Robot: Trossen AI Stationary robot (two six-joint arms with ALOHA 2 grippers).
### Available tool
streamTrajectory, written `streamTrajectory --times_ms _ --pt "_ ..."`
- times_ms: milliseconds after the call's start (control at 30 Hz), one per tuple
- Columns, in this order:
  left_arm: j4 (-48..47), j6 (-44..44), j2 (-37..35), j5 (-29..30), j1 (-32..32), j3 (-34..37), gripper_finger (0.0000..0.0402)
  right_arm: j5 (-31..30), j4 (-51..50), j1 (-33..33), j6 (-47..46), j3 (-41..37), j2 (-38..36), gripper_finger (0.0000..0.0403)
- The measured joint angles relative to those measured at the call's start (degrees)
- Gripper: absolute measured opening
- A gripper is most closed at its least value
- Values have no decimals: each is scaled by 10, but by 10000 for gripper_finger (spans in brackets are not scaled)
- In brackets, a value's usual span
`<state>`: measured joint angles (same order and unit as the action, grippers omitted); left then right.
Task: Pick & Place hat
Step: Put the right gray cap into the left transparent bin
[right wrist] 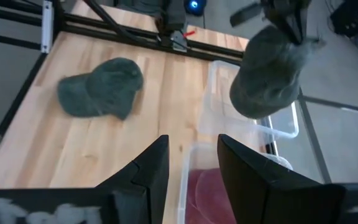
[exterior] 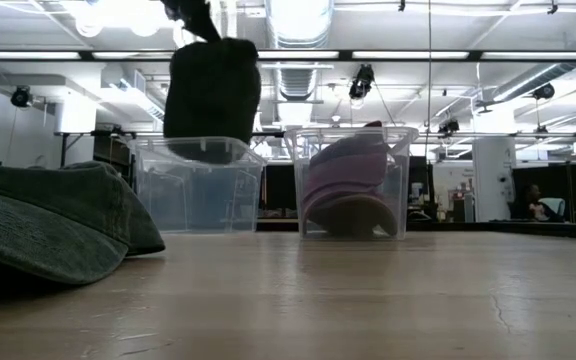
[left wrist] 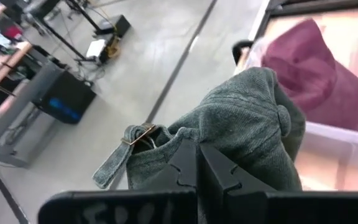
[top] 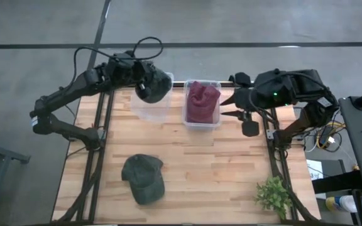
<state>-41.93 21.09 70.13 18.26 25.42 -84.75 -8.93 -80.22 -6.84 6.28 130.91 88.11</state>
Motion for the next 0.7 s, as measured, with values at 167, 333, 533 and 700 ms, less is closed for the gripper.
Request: streamTrajectory --times_ms 167,333,533,700 --pt "13 -1 0 -16 10 42 0 0 -3 -23 16 0 -12 133" --pt "56 -5 0 -43 22 86 0 2 -32 -39 27 0 -23 127" --pt "107 -12 0 -79 41 147 0 4 -78 -47 -16 -3 -30 119" --pt "125 -22 0 -95 65 193 0 4 -77 -50 -11 -4 -30 119"
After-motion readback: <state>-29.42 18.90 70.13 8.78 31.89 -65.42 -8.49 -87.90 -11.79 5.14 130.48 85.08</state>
